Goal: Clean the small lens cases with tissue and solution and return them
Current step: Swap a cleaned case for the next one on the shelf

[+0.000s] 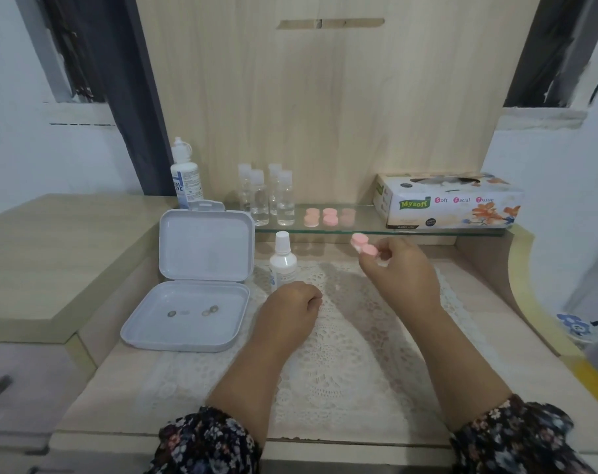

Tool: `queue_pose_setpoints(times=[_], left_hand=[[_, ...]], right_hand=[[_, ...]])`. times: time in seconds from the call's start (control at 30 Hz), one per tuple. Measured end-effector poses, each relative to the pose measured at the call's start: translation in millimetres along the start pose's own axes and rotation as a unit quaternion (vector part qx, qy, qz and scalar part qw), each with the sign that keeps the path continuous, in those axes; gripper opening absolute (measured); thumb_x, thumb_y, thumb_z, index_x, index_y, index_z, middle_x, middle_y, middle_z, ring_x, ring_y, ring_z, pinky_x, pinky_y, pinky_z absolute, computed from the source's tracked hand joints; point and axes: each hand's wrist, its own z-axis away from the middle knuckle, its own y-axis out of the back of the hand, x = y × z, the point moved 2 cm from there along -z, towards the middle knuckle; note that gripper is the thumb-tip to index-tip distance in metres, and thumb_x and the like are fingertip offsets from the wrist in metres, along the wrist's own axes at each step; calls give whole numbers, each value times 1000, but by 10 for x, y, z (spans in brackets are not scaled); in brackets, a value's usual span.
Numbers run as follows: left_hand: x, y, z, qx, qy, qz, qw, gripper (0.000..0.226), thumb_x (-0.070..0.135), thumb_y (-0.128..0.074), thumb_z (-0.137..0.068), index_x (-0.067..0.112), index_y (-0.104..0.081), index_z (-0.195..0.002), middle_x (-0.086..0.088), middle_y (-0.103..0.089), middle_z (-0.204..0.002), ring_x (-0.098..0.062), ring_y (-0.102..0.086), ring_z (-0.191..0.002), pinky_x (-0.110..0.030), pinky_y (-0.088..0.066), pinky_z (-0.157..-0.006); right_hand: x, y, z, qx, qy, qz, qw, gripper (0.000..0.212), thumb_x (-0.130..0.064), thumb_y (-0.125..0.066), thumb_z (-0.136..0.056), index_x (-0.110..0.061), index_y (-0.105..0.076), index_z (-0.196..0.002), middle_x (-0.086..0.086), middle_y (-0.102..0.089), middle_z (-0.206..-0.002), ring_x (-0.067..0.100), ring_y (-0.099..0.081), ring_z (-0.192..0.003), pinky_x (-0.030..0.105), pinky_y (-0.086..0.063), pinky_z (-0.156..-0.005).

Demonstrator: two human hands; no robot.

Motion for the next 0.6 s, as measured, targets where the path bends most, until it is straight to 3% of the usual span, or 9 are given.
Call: queue_pose_setpoints(times=[0.2, 0.47, 0.6], left_hand=[[23, 17, 24, -6, 0, -7, 1000, 20, 19, -50, -96, 14, -69, -99, 4, -65, -97, -12, -57, -91, -33, -48, -83], [32, 33, 5, -12, 0, -12, 1000, 21, 19, -48, -96, 13, -68, -96, 4, -64, -95, -12, -55, -90, -31, -47, -81], [32, 41, -2, -14, 3, -18, 1000, 22, 20, -47, -96, 14, -68, -99, 4, -64, -98, -12, -55, -92, -31, -47, -82]], right_hand=[[-144, 83, -403, 4, -35, 66, 997, 30, -40, -51, -93, -13, -61, -98, 3, -61, -90, 22, -52, -76, 31, -37, -59], [-237, -8, -654, -23, -68, 77, 994, 25, -30, -60, -91, -7, -64, -98, 6, -58, -83, 25, -51, -77, 30, -37, -64], [-213, -81, -668, -14, -81, 73, 994, 22, -29, -61, -90, -7, -64, -91, 6, -60, -79, 25, -54, -74, 28, -31, -53]])
